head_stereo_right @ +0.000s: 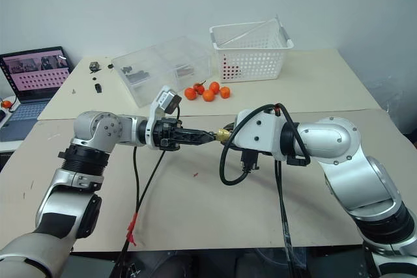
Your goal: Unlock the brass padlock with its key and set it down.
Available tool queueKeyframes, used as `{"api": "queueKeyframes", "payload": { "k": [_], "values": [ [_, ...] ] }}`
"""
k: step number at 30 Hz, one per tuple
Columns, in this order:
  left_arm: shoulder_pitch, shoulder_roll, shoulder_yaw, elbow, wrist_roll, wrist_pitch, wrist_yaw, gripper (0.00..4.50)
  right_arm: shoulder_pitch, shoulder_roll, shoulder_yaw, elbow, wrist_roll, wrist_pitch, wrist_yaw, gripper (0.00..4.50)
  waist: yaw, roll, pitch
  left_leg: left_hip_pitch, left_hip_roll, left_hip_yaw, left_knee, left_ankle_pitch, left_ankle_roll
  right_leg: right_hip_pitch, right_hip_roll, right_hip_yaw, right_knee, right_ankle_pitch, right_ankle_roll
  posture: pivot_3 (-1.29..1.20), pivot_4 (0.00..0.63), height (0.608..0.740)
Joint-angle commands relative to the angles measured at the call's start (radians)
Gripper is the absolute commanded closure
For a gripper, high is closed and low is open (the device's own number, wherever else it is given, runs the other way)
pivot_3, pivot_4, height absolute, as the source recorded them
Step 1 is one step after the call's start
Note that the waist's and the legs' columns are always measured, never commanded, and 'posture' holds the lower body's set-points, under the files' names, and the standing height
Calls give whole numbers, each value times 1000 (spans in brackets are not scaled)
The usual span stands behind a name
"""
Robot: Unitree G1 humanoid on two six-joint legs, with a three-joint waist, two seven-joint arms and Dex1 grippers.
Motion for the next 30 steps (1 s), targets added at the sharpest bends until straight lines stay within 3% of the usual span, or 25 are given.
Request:
{"api": "queueKeyframes", "payload": {
  "k": [1, 30],
  "values": [
    [-29, -7, -6, -1, 8, -27, -12, 1627, -21, 16, 8, -35, 1, 8, -26, 3568, 0, 0, 0, 0, 0, 0, 0, 0, 0, 0, 0, 0, 0, 0, 0, 0, 150, 740],
    [-51, -31, -6, 28, 26, -39, -3, 1627, -26, 25, 36, -53, 5, 35, -48, 3568, 0, 0, 0, 0, 0, 0, 0, 0, 0, 0, 0, 0, 0, 0, 0, 0, 150, 740]
  ]
}}
